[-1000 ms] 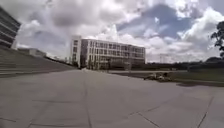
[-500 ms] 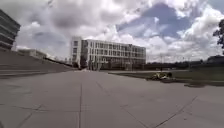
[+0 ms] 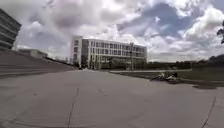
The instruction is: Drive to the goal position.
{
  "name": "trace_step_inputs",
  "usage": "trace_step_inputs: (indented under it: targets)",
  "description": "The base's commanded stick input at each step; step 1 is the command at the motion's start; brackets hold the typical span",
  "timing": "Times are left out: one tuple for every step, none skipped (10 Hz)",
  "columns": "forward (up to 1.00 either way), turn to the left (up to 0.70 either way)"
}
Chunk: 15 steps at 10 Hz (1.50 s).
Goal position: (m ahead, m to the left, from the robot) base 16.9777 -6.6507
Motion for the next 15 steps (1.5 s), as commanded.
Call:
trace_step_inputs:
  targets:
    - [0.85,0.04]
    - [1.0,0.04]
    - [1.0,0.04]
    - [1.0,0.04]
    - [1.0,0.04]
    - [1.0,0.04]
    - [1.0,0.04]
    - [1.0,0.04]
    - [1.0,0.04]
    - [1.0,0.04]
    - [1.0,0.04]
    - [1.0,0.04]
    - [1.0,0.04]
    - [1.0,0.04]
    - [1.0,0.04]
